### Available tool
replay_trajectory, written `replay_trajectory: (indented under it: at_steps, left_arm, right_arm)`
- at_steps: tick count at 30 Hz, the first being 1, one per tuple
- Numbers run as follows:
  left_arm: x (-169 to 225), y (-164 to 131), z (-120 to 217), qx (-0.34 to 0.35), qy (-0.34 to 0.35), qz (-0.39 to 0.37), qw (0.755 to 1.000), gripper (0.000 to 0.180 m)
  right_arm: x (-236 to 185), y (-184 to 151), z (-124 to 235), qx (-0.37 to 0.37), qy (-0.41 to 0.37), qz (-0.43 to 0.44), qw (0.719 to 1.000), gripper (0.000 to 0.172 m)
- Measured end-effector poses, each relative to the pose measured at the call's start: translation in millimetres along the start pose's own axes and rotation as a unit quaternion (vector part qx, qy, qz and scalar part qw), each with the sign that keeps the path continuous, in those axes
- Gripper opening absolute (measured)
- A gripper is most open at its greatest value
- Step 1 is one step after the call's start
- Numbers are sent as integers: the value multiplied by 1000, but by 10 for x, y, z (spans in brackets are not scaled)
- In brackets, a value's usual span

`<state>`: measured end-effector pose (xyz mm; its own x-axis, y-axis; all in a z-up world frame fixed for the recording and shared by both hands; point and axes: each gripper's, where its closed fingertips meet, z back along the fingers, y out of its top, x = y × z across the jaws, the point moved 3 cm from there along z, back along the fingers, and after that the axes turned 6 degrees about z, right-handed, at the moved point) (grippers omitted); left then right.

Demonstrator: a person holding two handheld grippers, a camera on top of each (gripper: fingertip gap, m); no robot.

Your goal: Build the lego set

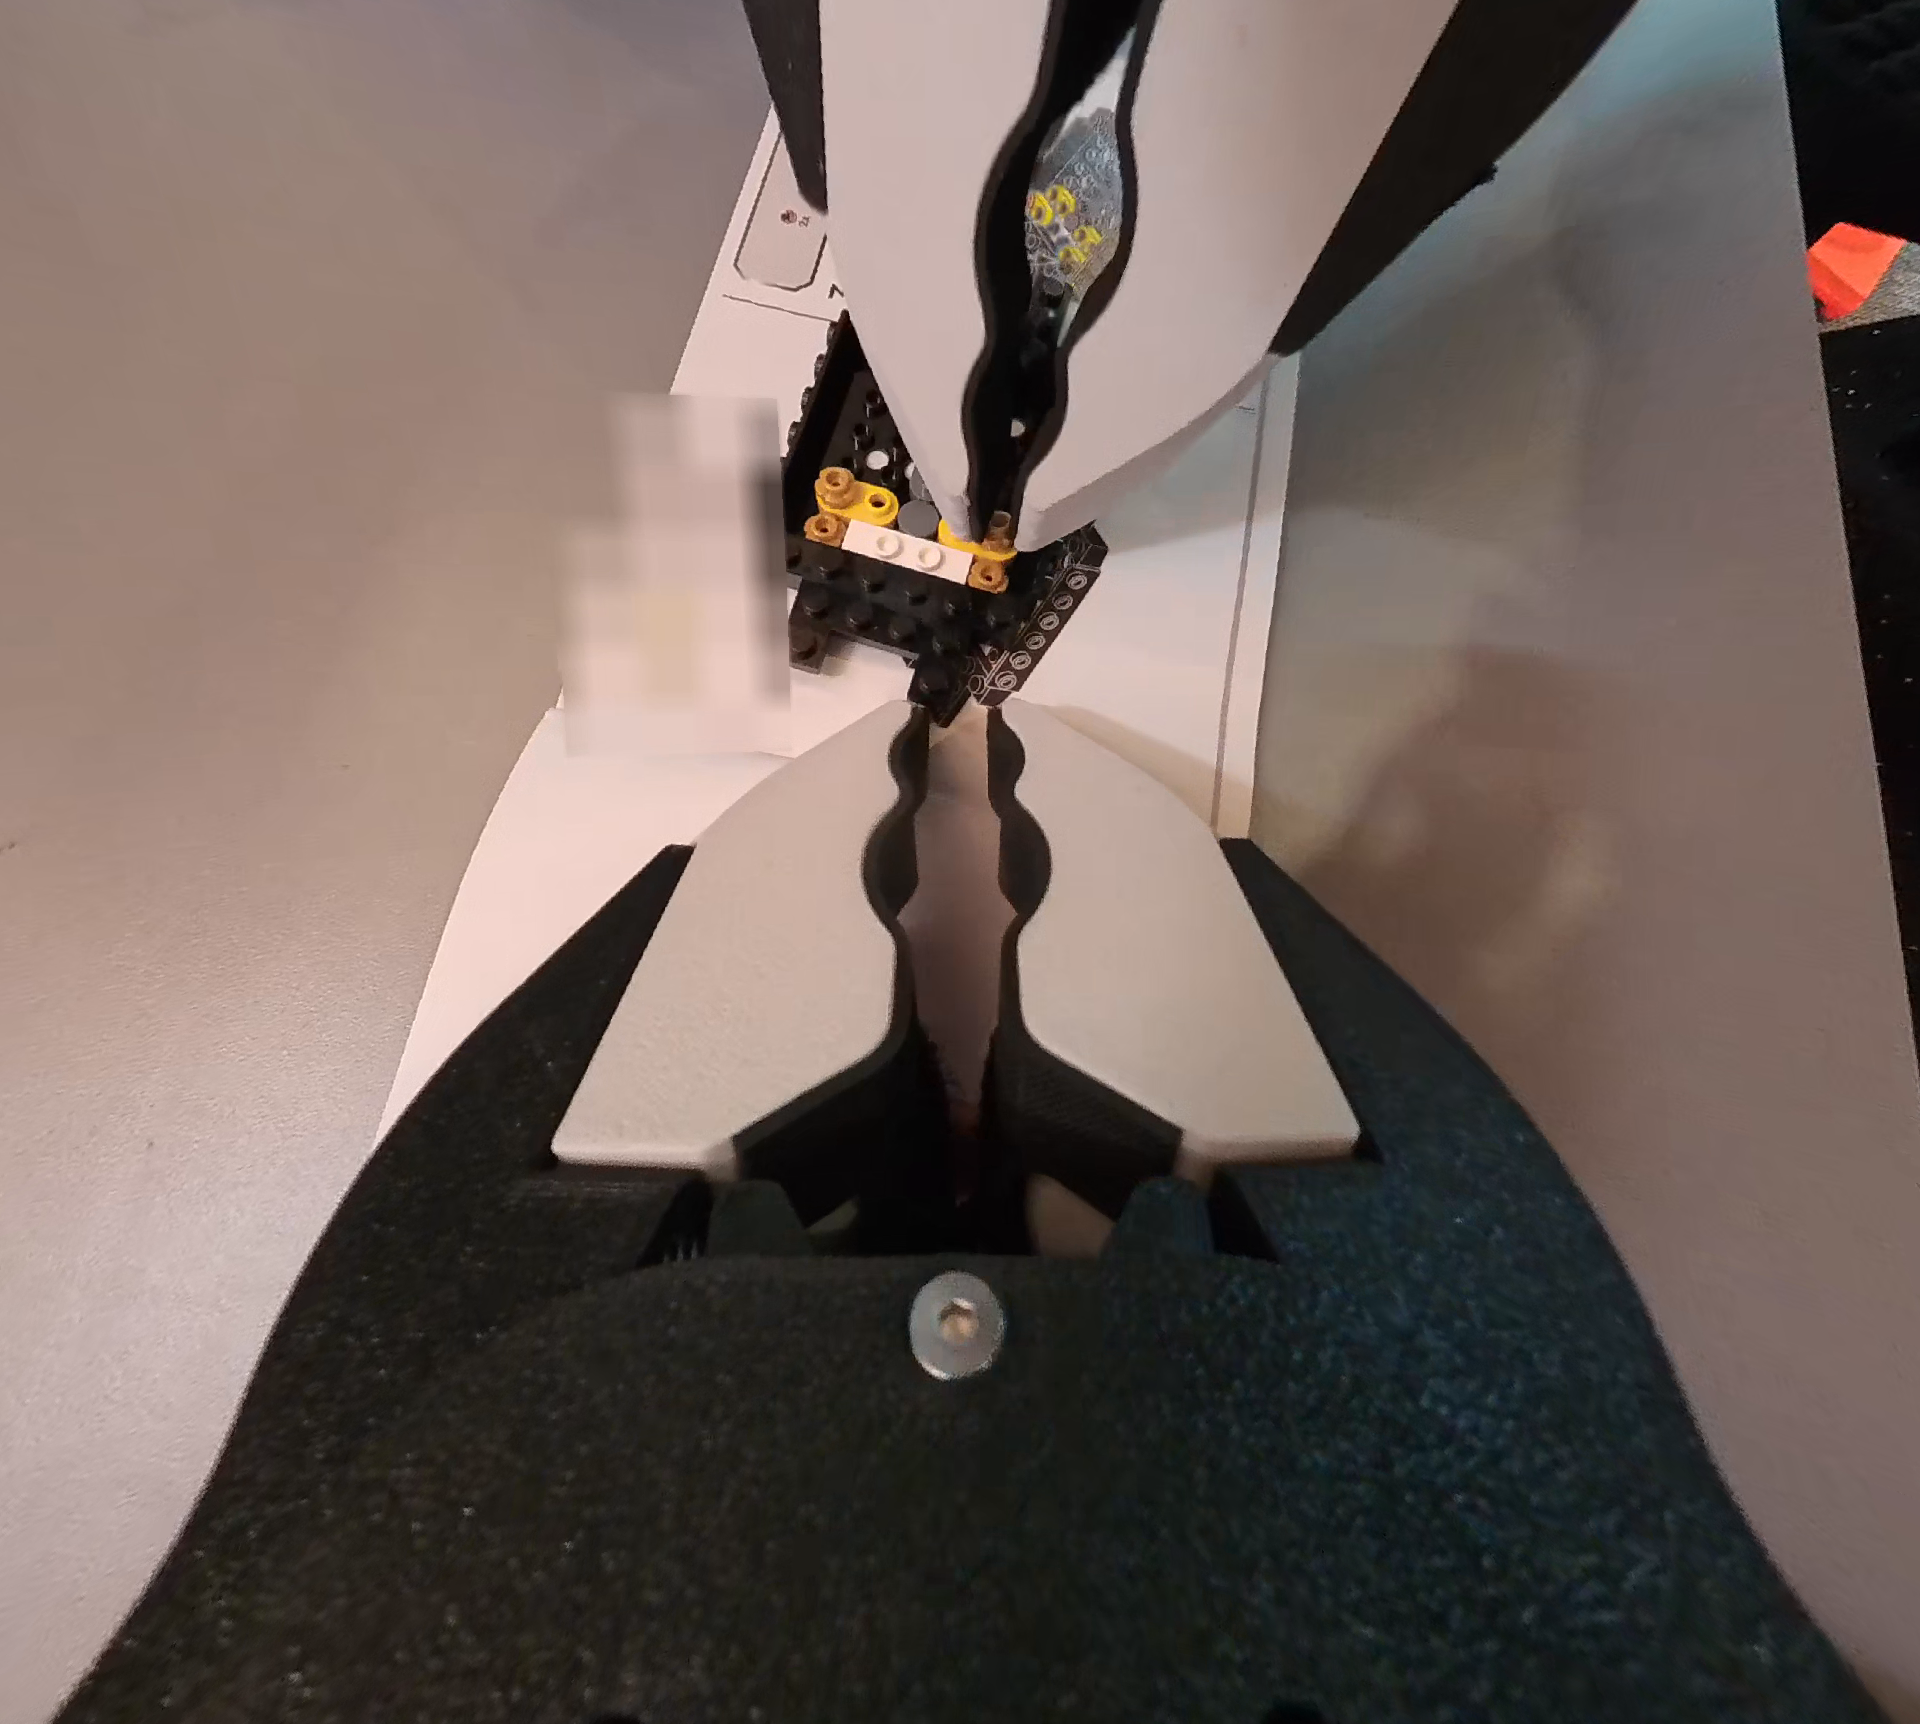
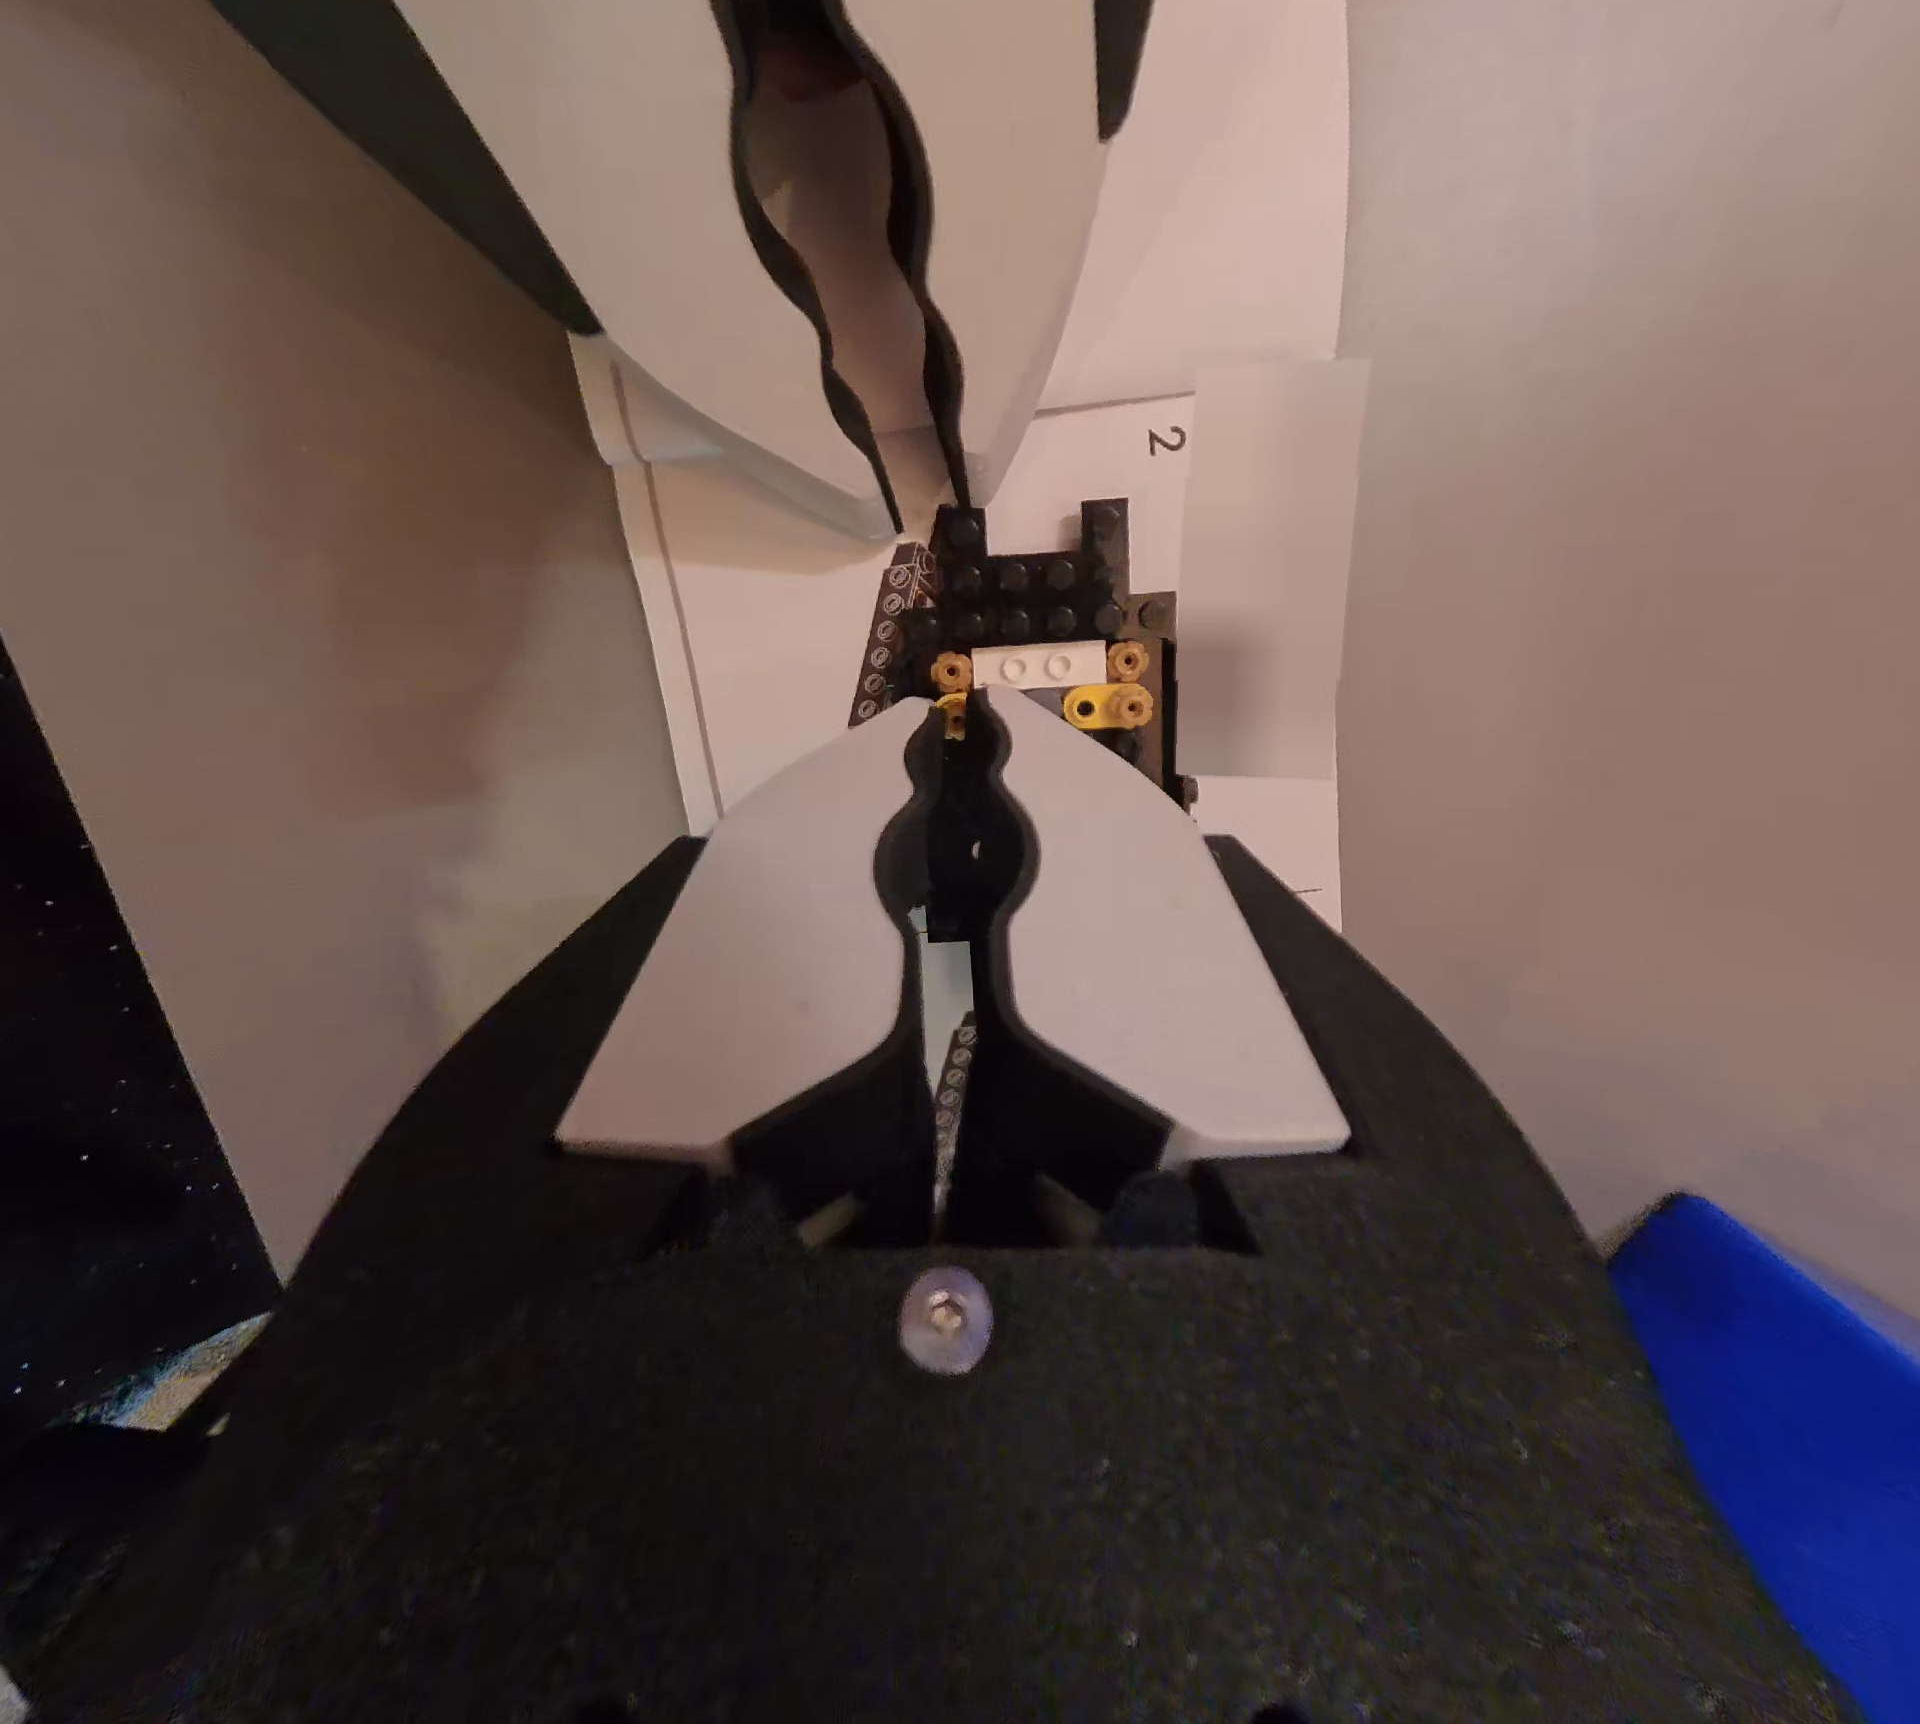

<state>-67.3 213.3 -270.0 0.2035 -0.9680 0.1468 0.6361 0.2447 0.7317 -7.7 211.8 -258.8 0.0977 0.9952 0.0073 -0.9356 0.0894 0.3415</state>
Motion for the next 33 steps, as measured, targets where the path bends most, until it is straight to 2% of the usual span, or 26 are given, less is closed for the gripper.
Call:
replay_trajectory:
  at_steps: [6,16,20,22,24,28,33]
  left_arm:
    - [-3,-1,0,1,-1,1,1000,9]
    - [1,-10,11,5,-9,4,1000,9]
    - [6,-7,10,0,-6,1,1000,10]
    - [10,-8,11,-2,-5,-4,1000,10]
    - [10,-7,11,-2,-5,-5,1000,10]
    - [10,-8,10,-2,-6,-6,1000,10]
    - [9,-8,10,-1,-6,-7,1000,10]
  right_arm:
    - [-2,15,-10,-31,-3,-6,1000,4]
    - [-20,74,-47,-50,-55,31,997,0]
    - [11,59,-18,-10,-44,21,999,4]
    - [31,78,68,37,-34,11,999,16]
    - [41,97,169,84,-18,-6,996,16]
    - [29,1,147,74,-11,4,997,7]
    - [-16,-29,37,57,10,21,998,5]
